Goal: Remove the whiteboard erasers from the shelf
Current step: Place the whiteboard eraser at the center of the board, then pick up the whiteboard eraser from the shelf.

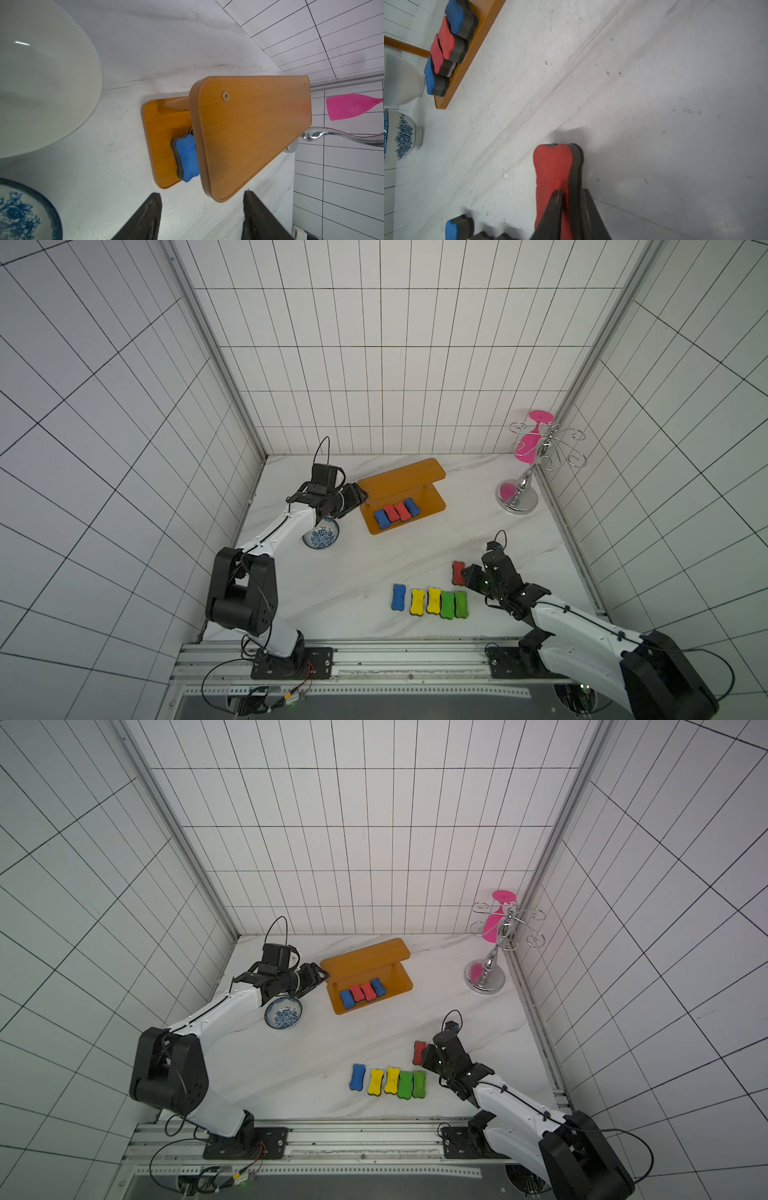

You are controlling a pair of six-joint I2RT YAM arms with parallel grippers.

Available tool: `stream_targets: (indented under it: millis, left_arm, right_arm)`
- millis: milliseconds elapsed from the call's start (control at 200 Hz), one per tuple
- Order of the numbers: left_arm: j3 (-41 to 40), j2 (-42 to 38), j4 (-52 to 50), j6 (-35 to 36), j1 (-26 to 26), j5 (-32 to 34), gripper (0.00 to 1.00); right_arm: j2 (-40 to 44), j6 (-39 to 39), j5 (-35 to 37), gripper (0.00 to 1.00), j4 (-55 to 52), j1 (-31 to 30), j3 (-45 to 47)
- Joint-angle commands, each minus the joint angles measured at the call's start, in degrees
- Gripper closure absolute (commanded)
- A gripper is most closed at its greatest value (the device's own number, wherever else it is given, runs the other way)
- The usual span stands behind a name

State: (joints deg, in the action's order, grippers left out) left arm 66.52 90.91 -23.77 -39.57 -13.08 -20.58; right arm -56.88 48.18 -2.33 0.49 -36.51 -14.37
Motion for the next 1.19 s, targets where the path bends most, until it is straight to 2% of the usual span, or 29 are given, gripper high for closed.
stream_targets:
  millis: [0, 125, 195, 415, 660, 810, 1189]
  left_arm:
    - [0.4, -1.1, 1.4, 0.4, -0.3, 0.9, 0.33]
    - [1.4, -0.5, 0.9, 0.4, -0.3, 1.3, 0.33]
    - [2.4, 0.3, 0.7, 0.3, -0.3, 1.5, 0.33]
    - [5.8, 3.3, 1.1, -0.5, -0.8, 2.3, 0.33]
    - [7.8, 7.6, 0.1, 0.4, -0.8, 3.8, 0.33]
    - [8.3, 9.4, 0.0, 1.0, -0.5, 3.1, 0.34]
    - [7.7, 10.7, 0.4, 1.1, -0.5, 1.9, 0.34]
  right_arm:
    - [1.6, -2.5, 0.0, 0.75, -5.8, -0.3, -2.1]
    - [3.7, -5.6, 0.0, 0.71, -7.6, 0.4, -4.6]
    - [1.4, -6.7, -0.4, 0.69, -2.6, 0.7, -6.4]
    - [-24.0, -9.6, -10.2, 0.69, 19.9, 4.2, -21.4]
    - [-47.7, -5.9, -15.4, 0.71, 40.6, 8.5, -35.2]
    - [-56.5, -4.1, -17.4, 0.70, 43.2, 10.8, -40.8]
    - [-65.1, -3.6, -23.0, 0.63, 42.9, 10.5, -46.8]
